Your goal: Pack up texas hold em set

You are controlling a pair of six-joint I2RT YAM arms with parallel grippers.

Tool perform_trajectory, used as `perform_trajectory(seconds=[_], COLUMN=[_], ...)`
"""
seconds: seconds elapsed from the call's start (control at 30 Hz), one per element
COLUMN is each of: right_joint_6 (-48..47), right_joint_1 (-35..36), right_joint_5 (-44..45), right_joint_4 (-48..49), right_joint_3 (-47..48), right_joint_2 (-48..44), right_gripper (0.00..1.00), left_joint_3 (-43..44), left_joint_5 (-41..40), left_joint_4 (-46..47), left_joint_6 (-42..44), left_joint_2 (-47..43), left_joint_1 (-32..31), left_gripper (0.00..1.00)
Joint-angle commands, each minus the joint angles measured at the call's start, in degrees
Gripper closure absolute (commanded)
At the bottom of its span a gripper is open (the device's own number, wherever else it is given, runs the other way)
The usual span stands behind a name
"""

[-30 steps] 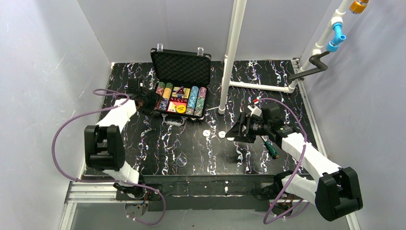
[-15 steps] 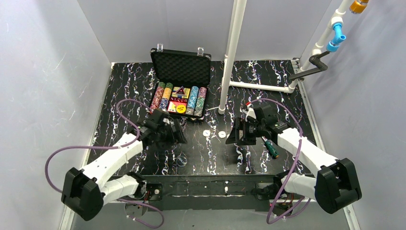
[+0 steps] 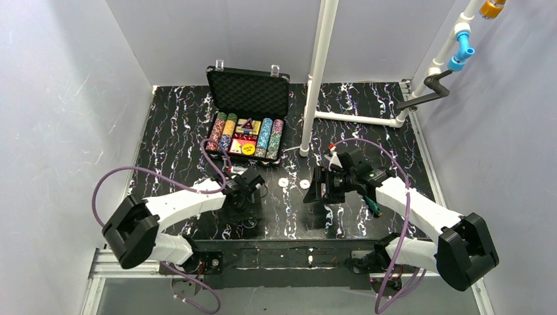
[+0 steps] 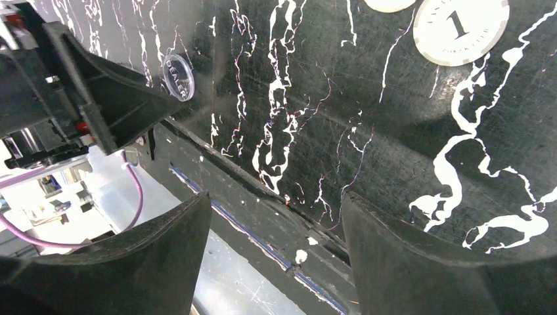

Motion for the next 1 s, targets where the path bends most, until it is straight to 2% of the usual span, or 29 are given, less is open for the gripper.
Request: perform_trajectory(seconds=[0.0, 0.23, 0.37, 0.43, 0.5, 0.6, 0.73, 0.87, 0.97], right_joint_6=[0.7, 0.5, -0.9, -0.6, 0.0, -0.1, -0.1, 0.0, 0.4], right_joint_1=[0.7, 0.9, 0.9, 0.9, 1.0, 1.0, 1.0, 1.1, 1.1], right_joint_5=[1.2, 0.7, -0.3, -1.0, -1.6, -1.7, -1.7, -1.9, -2.4], right_joint_4=[1.2, 2.2, 2.7, 3.9, 4.9, 4.6, 4.5, 5.1, 5.5], right_joint_3=[1.8, 1.2, 1.1, 0.8, 0.8, 0.9, 0.8, 0.5, 0.4], right_joint_2=[-0.5, -0.2, 0.7, 1.6, 2.0, 2.2, 2.6, 2.5, 2.7], right_gripper=[0.21, 0.22, 0.22, 0.23, 0.23, 0.25, 0.25, 0.25, 0.25], left_joint_3=[1.8, 2.1, 3.2, 2.9, 4.1, 3.9, 4.0, 3.6, 3.6], left_joint_5=[-1.2, -2.2, -4.2, -5.4, -6.5, -6.7, -6.8, -7.5, -7.8], left_joint_4=[0.4, 1.4, 0.2, 0.0, 0.1, 1.6, 2.2, 2.0, 1.6], left_joint_6=[0.0, -0.1, -1.2, -1.3, 1.6, 1.7, 2.7, 3.5, 4.7], left_joint_2=[4.4, 8.2, 12.9, 13.8, 16.3, 17.0, 17.4, 16.2, 13.2], left_joint_1=[-0.9, -1.3, -1.5, -1.5, -1.5, -1.5, -1.5, -1.5, -1.5], left_gripper=[0.27, 0.3, 0.41, 0.41, 0.34, 0.34, 0.44, 0.67, 0.76])
